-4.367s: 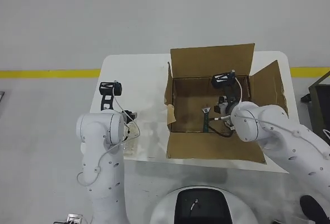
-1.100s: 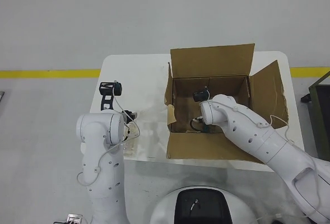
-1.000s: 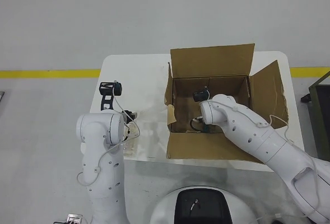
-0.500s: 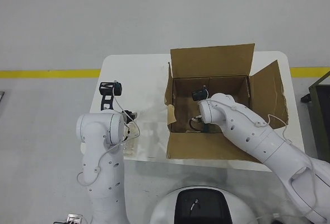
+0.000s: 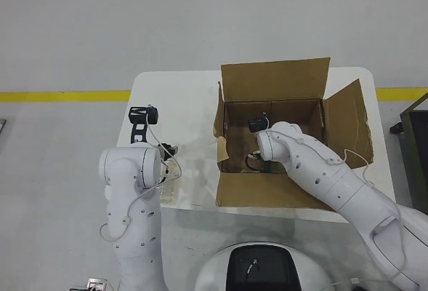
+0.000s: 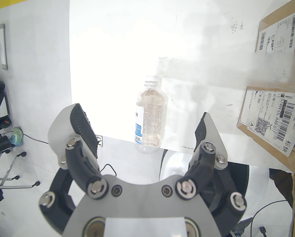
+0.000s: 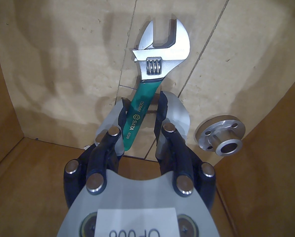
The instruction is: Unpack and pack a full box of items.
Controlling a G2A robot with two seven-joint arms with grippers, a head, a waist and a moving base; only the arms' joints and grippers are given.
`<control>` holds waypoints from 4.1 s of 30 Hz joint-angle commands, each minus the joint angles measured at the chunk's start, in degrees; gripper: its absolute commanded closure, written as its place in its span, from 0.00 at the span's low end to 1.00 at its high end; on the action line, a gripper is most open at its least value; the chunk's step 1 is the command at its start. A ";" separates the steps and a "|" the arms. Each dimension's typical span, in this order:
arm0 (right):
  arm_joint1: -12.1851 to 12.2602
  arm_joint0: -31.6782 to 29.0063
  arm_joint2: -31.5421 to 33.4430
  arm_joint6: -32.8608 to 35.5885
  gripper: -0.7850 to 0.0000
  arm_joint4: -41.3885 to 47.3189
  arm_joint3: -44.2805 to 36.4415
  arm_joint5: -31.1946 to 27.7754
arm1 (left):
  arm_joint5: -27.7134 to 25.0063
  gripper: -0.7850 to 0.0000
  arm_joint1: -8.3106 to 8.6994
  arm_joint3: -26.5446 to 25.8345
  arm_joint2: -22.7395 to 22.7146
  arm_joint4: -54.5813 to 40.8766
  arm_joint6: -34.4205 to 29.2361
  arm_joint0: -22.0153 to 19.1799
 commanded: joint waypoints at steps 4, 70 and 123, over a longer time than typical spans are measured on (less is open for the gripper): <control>-0.32 0.19 0.55 -0.09 1.00 -0.53 0.22 0.09 | 0.00 0.00 0.00 0.00 0.00 0.00 0.00 0.00; 8.53 -19.89 35.41 -10.68 1.00 -11.21 -51.07 -21.00 | 0.00 0.00 0.00 0.00 0.00 0.00 0.00 0.00; 12.69 -49.79 78.30 -5.55 1.00 3.18 -75.37 -26.60 | 0.00 0.00 0.00 0.00 0.00 0.00 0.00 0.00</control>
